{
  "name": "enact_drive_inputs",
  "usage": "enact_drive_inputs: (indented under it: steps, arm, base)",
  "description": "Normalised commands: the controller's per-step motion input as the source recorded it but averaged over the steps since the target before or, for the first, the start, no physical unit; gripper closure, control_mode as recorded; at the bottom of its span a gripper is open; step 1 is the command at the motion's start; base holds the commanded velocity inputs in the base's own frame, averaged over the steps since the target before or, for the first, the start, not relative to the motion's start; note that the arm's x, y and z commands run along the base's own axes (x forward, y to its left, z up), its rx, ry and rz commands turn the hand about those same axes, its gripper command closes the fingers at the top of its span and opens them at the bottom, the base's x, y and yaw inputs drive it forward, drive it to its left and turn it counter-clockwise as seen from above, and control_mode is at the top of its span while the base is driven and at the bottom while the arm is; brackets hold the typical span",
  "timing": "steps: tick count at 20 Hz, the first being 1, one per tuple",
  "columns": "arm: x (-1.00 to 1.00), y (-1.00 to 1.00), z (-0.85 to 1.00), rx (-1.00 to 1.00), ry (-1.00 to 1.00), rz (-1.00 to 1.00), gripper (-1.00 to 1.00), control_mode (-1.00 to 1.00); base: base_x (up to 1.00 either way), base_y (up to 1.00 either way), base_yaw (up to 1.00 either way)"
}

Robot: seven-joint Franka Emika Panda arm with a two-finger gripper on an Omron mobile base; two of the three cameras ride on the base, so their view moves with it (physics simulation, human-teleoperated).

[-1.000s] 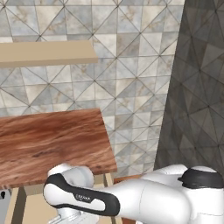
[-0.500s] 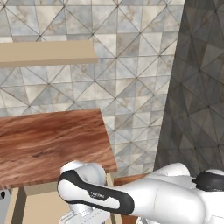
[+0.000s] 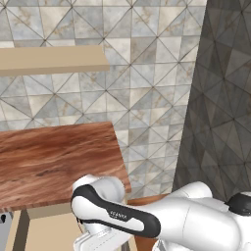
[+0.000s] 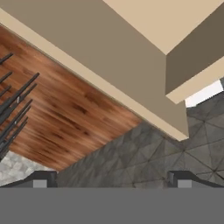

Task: Take the tongs from the drawer on the left and place them on the dining counter next to the tray containing the hot dog.

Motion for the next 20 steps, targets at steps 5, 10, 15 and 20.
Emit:
enact_drive_inputs:
  steps: [5,10,15,20]
  arm:
    - [0.00,-0.27,0.16,-0.11,-0.01,0.00,-1.00,-1.00]
    - [0.00,-0.41,0.14,-0.08,-0.04,0.00,-1.00,-1.00]
    - [0.00,-0.36,0.13,-0.09,-0.09,-0.01,-1.00,-1.00]
    - [0.01,-0.30,0.06,-0.07,-0.04,-0.07,-1.00,-1.00]
  base:
    - [0.00,0.00,0.00]
    - [0.00,0.00,0.00]
    - [0.00,0.00,0.00]
    - [0.00,0.00,0.00]
